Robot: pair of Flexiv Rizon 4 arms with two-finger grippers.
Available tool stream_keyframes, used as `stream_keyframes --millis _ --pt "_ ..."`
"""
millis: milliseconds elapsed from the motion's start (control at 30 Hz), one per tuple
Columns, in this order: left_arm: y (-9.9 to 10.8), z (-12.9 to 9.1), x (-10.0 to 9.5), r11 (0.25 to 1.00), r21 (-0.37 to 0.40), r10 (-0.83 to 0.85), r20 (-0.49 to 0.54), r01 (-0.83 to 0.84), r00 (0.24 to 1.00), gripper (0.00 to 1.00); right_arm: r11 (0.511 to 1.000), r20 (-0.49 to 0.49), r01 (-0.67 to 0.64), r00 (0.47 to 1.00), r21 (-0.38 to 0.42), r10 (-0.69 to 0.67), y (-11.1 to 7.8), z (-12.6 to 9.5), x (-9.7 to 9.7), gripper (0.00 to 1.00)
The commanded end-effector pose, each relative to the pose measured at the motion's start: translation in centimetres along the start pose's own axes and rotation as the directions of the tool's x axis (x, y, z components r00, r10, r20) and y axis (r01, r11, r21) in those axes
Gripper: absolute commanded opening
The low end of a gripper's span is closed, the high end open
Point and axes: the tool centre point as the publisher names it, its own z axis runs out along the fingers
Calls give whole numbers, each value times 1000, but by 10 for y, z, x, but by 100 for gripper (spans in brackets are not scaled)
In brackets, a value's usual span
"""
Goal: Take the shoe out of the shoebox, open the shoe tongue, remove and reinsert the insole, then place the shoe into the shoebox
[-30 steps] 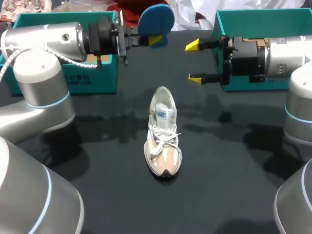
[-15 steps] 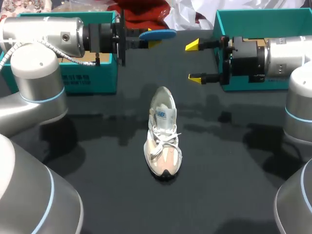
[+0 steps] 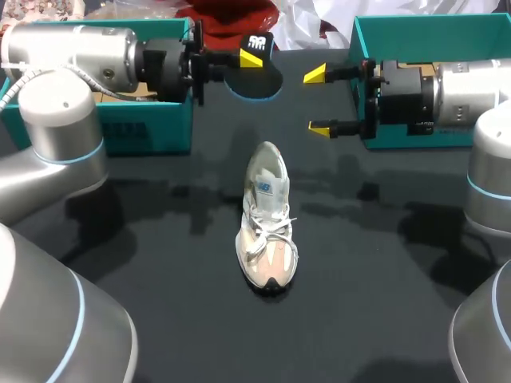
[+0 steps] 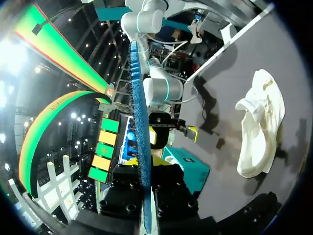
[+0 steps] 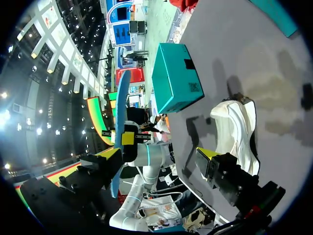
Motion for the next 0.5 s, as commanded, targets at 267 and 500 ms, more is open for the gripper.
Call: stream_keyframes --millis 267,500 --pt "23 -1 7 974 35 224 -11 -224 974 0 1000 3 -1 1000 -2 1 -1 1 0 100" --pt "26 -3 9 967 -14 256 -16 -256 967 0 1000 3 -1 1000 -2 1 -1 1 0 100"
